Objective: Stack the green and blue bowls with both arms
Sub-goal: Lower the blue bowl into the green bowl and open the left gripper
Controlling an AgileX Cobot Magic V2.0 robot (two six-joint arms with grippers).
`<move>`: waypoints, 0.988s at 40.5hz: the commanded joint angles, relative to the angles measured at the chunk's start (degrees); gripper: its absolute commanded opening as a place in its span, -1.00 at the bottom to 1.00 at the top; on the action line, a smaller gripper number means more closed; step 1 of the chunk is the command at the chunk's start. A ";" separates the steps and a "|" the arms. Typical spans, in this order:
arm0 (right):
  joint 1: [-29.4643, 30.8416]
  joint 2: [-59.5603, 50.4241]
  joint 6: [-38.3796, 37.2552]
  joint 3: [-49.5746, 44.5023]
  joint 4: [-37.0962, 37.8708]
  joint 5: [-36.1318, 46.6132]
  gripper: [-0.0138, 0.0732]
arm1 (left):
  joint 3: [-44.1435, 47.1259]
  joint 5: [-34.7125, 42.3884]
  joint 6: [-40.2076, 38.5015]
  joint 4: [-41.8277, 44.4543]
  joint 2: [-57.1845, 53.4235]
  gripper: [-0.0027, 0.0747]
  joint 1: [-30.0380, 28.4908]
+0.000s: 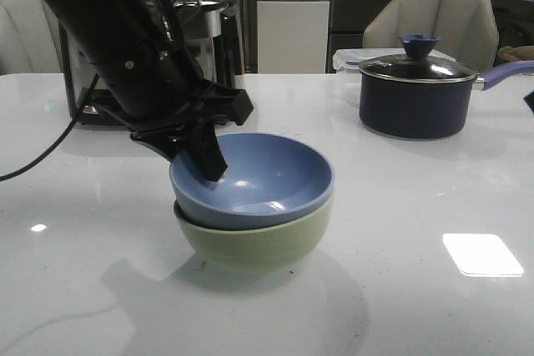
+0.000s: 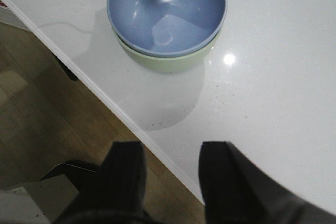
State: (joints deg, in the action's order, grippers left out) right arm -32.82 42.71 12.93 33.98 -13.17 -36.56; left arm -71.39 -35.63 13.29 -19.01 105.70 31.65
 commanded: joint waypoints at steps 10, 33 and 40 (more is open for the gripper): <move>-0.08 -0.40 0.66 1.53 -0.05 3.74 0.19 | -1.76 1.57 0.05 -1.41 -2.05 -0.03 0.41; -0.08 -0.40 0.66 1.53 -0.05 3.74 0.19 | -3.73 -9.62 0.05 5.38 -19.96 0.11 0.41; -0.08 -0.40 0.66 1.53 -0.05 3.74 0.19 | 0.64 -10.02 0.05 5.38 -30.53 0.11 0.41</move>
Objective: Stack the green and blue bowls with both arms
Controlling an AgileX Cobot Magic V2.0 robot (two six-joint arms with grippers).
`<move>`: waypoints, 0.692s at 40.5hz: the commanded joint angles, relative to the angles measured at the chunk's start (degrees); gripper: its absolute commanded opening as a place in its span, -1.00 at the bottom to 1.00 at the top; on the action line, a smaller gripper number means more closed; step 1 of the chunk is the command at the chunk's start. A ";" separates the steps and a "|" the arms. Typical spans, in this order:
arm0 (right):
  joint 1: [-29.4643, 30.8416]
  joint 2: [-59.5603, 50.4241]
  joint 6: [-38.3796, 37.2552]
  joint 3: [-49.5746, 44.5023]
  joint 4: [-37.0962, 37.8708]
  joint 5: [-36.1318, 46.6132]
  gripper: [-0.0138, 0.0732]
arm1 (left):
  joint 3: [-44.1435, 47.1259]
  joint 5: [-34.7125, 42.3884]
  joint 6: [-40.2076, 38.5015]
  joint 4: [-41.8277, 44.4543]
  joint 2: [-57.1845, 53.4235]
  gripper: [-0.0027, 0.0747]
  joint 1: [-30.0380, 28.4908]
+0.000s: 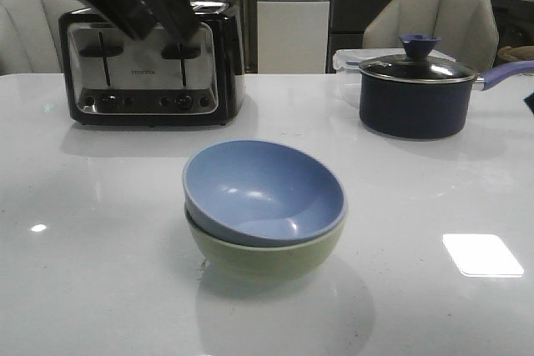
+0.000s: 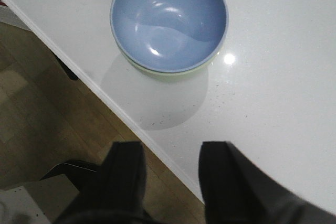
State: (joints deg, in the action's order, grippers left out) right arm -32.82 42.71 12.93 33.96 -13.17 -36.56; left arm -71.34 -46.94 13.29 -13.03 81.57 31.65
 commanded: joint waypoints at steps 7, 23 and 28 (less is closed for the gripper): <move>-0.08 -0.40 0.66 1.56 -0.05 3.74 0.19 | 6.61 1.28 0.05 -0.60 -16.49 0.11 0.41; -0.08 -0.40 0.66 1.56 -0.05 3.74 0.19 | 23.50 1.75 0.05 -0.60 -38.23 0.11 0.41; -0.08 -0.40 0.66 1.56 -0.05 3.79 0.19 | 27.72 1.75 0.05 -0.60 -44.15 0.11 0.41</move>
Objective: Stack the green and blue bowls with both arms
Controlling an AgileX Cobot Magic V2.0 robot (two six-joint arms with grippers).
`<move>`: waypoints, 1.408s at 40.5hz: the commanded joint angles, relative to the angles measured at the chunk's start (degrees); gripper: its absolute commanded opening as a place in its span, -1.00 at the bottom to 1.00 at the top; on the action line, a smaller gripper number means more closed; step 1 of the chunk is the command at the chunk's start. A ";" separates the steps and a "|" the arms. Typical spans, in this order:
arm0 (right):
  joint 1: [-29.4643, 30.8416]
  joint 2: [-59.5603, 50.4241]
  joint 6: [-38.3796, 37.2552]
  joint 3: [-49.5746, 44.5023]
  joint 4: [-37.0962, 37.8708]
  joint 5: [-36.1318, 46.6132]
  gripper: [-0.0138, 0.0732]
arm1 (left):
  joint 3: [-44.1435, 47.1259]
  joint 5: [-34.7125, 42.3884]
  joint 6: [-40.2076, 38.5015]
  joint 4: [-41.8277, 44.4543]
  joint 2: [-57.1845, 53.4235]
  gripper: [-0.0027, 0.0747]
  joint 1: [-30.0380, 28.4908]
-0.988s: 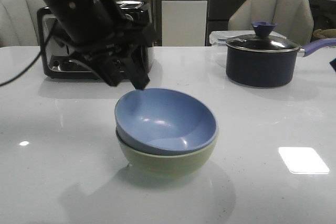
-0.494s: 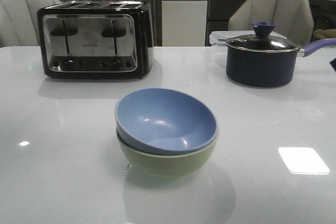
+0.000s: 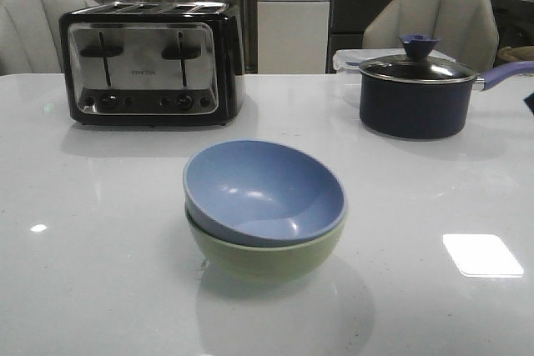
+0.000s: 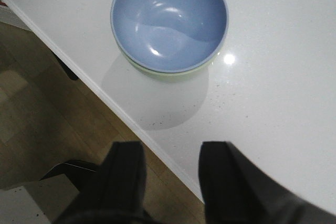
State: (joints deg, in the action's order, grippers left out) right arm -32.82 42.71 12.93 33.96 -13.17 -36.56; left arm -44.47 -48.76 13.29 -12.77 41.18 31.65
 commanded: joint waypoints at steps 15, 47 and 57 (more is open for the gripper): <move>-0.02 -0.40 -0.23 1.56 3.02 1.67 0.19 | 7.99 3.66 -1.97 2.82 -8.87 0.11 0.41; 0.68 -0.40 -8.57 1.56 10.22 0.27 -0.56 | 7.95 4.20 -7.95 8.30 -8.75 -0.70 0.41; 0.68 -0.40 -8.57 1.56 10.22 -0.07 -0.56 | 7.95 4.08 -7.95 8.16 -8.75 -0.69 0.41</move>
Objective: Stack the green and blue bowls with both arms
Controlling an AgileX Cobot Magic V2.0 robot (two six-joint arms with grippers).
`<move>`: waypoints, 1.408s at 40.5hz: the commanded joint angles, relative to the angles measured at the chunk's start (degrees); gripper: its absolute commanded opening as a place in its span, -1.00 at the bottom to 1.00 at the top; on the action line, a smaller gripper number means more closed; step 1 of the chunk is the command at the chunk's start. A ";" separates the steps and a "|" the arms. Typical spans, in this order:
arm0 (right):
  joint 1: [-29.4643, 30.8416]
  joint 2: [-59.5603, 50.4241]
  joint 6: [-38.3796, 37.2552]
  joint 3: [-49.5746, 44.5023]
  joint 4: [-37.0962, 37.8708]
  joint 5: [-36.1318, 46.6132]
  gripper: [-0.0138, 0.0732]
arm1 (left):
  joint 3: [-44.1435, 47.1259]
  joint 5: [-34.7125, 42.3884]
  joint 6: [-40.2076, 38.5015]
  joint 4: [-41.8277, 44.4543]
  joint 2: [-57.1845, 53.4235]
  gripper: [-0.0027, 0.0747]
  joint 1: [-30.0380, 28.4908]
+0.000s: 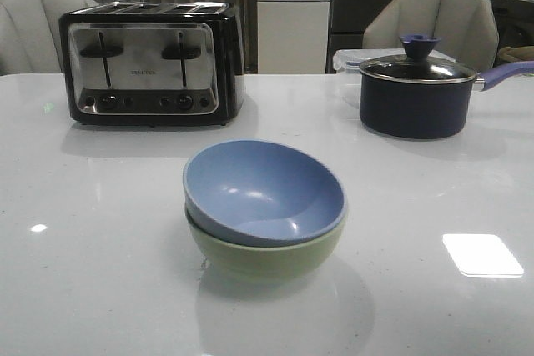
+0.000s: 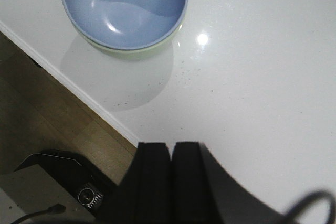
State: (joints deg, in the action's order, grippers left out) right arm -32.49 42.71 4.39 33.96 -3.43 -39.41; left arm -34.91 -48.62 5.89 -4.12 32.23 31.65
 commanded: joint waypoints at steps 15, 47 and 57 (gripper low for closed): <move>0.35 -0.40 -0.02 1.56 0.48 2.62 -0.56 | -1.60 3.95 -0.55 -0.49 0.19 -0.69 0.41; 0.35 -0.40 -0.02 1.56 0.48 2.47 -0.56 | 31.12 47.16 -0.45 -3.02 -30.94 -0.69 -26.42; 0.35 -0.40 -0.02 1.56 0.48 2.42 -0.56 | 35.32 52.14 -0.45 -3.02 -33.76 -0.69 -26.44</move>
State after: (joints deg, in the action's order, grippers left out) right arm -32.49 42.71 4.28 33.96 -3.41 -40.22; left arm 0.18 -3.08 5.89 -6.58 -0.27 5.30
